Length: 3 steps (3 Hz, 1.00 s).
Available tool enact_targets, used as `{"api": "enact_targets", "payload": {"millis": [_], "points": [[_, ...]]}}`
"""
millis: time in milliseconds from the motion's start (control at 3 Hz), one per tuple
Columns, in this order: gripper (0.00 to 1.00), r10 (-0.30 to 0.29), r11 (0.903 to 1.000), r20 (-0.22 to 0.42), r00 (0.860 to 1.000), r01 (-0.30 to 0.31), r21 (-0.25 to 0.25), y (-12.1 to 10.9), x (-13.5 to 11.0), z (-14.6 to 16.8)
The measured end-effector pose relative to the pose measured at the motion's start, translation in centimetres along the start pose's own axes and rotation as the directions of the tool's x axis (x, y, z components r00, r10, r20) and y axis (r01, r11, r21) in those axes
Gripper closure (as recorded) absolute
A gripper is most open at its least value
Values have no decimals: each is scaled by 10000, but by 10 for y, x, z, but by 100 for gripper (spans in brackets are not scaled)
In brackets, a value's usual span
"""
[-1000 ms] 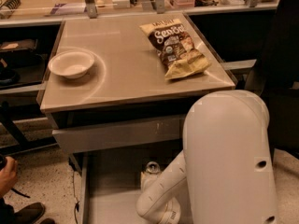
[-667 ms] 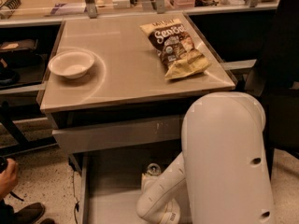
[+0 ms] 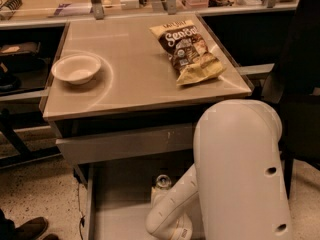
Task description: Place 7up can into middle drawer
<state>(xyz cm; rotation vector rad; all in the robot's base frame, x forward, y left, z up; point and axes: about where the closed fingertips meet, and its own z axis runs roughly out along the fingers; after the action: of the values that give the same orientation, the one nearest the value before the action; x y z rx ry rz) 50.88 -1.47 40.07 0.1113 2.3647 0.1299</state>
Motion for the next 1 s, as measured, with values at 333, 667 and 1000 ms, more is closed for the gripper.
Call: {"api": "enact_targets", "payload": {"millis": [333, 667, 1000], "points": [[58, 0, 10000, 0, 10000, 0, 0, 0, 0, 0], [35, 0, 10000, 0, 10000, 0, 0, 0, 0, 0], [11, 0, 10000, 0, 10000, 0, 0, 0, 0, 0]]}}
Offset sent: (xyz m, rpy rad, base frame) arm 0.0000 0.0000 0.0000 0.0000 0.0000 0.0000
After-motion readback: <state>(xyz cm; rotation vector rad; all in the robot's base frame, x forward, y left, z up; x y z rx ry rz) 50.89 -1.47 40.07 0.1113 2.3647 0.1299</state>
